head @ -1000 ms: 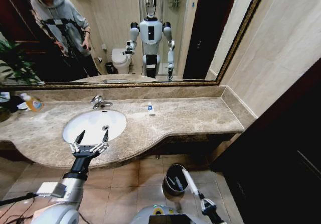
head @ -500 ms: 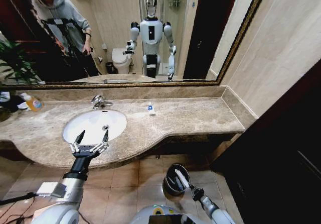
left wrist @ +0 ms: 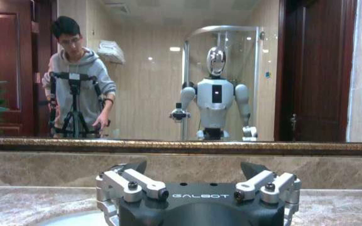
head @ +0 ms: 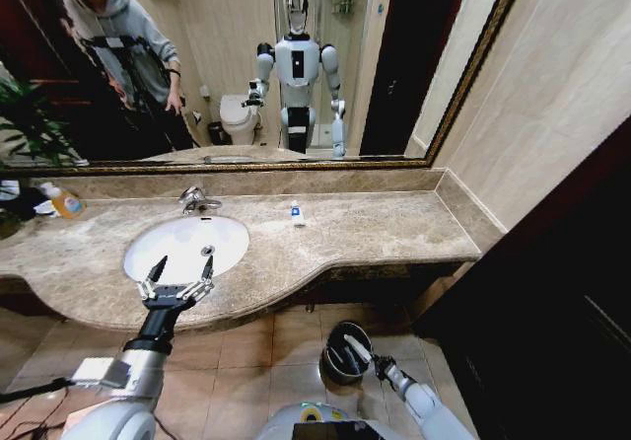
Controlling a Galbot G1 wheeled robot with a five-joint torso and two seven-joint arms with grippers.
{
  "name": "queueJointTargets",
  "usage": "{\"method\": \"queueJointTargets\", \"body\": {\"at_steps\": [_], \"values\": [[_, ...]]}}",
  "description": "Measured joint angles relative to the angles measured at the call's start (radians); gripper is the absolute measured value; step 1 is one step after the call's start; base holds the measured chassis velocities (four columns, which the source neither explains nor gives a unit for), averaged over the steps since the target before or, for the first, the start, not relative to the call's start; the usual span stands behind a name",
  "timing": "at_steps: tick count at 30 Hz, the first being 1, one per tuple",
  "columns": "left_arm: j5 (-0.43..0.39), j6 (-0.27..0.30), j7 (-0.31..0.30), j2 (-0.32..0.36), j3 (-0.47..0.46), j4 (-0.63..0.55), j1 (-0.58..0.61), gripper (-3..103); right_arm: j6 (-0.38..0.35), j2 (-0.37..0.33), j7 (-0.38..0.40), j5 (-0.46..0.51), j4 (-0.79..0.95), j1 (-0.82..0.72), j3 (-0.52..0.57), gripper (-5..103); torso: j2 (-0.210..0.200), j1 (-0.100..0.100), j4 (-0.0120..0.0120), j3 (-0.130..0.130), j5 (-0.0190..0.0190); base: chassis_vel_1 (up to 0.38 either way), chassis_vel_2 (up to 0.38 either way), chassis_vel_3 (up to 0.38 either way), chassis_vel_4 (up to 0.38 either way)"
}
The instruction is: Pick up the trash from the sink and place it in the trash bin.
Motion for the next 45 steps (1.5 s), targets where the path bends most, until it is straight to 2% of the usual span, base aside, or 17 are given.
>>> {"method": "queueJointTargets", "body": {"at_steps": [5, 12, 15, 17, 24, 25, 26, 27, 29, 30, 33, 34, 36, 38, 40, 43, 45], "values": [[0.0, 0.0, 0.0, 0.0, 0.0, 0.0, 0.0, 100, 0.016, 0.043, -0.005, -0.012, -0.115, 0.056, 0.002, 0, 0.0, 0.0, 0.0, 0.0, 0.0, 0.0, 0.0, 0.0, 0.0], [0.0, 0.0, 0.0, 0.0, 0.0, 0.0, 0.0, 100, 0.02, 0.078, -0.016, -0.019, -0.156, 0.078, -0.002, -3, 0.0, 0.0, 0.0001, 0.0, 0.0, 0.0, 0.0, 0.0, 0.0], [0.0, 0.0, 0.0, 0.0, 0.0, 0.0, 0.0, 100, 0.02, 0.088, -0.018, -0.025, -0.157, 0.081, -0.004, 13, 0.0, 0.0, 0.0001, 0.0, 0.0001, 0.0, 0.0, 0.0, 0.0], [0.0, 0.0, 0.0, 0.0, 0.0, 0.0, 0.0, 100, 0.02, 0.09, -0.018, -0.026, -0.156, 0.081, -0.004, 13, 0.0, 0.0, 0.0001, 0.0, 0.0, 0.0, 0.0, 0.0, 0.0], [0.0, 0.0, 0.0, 0.0, 0.0, 0.0, 0.0, 100, 0.02, 0.093, -0.018, -0.027, -0.149, 0.074, -0.002, 45, 0.0, 0.0, 0.0001, 0.0, 0.0003, 0.0, 0.0, 0.0, 0.0], [0.0, 0.0, 0.0, 0.0, 0.0, 0.0, 0.0, 100, 0.02, 0.093, -0.018, -0.027, -0.149, 0.074, -0.002, 45, 0.0, 0.0, 0.0001, 0.0, 0.0003, 0.0, 0.0, 0.0, 0.0], [0.0, 0.0, 0.0, 0.0, 0.0, 0.0, 0.0, 100, 0.02, 0.091, -0.018, -0.027, -0.145, 0.072, -0.002, 51, 0.0, 0.0, 0.0001, 0.0, 0.0002, 0.0, 0.0, 0.0, 0.0], [0.0, 0.0, 0.0, 0.0, 0.0, 0.0, 0.0, 100, 0.02, 0.089, -0.018, -0.025, -0.141, 0.07, -0.001, 51, 0.0, 0.0, 0.0001, 0.0, 0.0002, 0.0, 0.0, 0.0, 0.0], [0.0, 0.0, 0.0, 0.0, 0.0, 0.0, 0.0, 100, 0.019, 0.082, -0.021, -0.009, -0.119, 0.061, 0.002, 61, 0.0, 0.0, 0.0001, 0.0, 0.0002, 0.0, 0.0, 0.0, 0.0], [0.0, 0.0, 0.0, 0.0, 0.0, 0.0, 0.0, 100, 0.019, 0.082, -0.021, -0.009, -0.119, 0.061, 0.002, 61, 0.0, 0.0, 0.0001, 0.0, 0.0002, 0.0, 0.0, 0.0, 0.0], [0.0, 0.0, 0.0, 0.0, 0.0, 0.0, 0.0, 100, -0.003, 0.062, -0.038, 0.107, -0.019, 0.022, 0.009, 78, 0.0, 0.0, 0.0001, 0.0, 0.0005, 0.0, 0.0, 0.0, 0.0], [0.0, 0.0, 0.0, 0.0, 0.0, 0.0, 0.0, 100, -0.003, 0.062, -0.038, 0.107, -0.019, 0.022, 0.009, 78, 0.0, 0.0, 0.0001, 0.0, 0.0005, 0.0, 0.0, 0.0, 0.0], [0.0, 0.0, 0.0, 0.0, 0.0, 0.0, 0.0, 100, -0.034, 0.037, -0.044, 0.186, 0.07, -0.022, 0.015, 89, 0.0, 0.0, 0.0003, 0.0, 0.0003, 0.0, 0.0, 0.0, 0.0], [0.0, 0.0, 0.0, 0.0, 0.0, 0.0, 0.0, 100, -0.054, 0.008, -0.054, 0.28, 0.164, -0.084, 0.029, 94, 0.0, 0.0, 0.0001, 0.0, 0.0004, 0.0, 0.0, 0.0, 0.0], [0.0, 0.0, 0.0, 0.0, 0.0, 0.0, 0.0, 100, -0.058, -0.005, -0.054, 0.332, 0.221, -0.123, 0.044, 97, 0.0, 0.0, 0.0, 0.0, 0.0004, 0.0, 0.0, 0.0, 0.0], [0.0, 0.0, 0.0, 0.0, 0.0, 0.0, 0.0, 100, -0.03, -0.046, -0.031, 0.435, 0.355, -0.229, 0.098, 100, 0.0, 0.0, 0.0001, 0.0, 0.0006, 0.0, 0.0, 0.0, 0.0], [0.0, 0.0, 0.0, 0.0, 0.0, 0.0, 0.0, 100, -0.022, -0.057, -0.02, 0.465, 0.39, -0.263, 0.127, 100, 0.0, 0.0, 0.0, 0.0, 0.0002, 0.0, 0.0, 0.0, 0.0]]}}
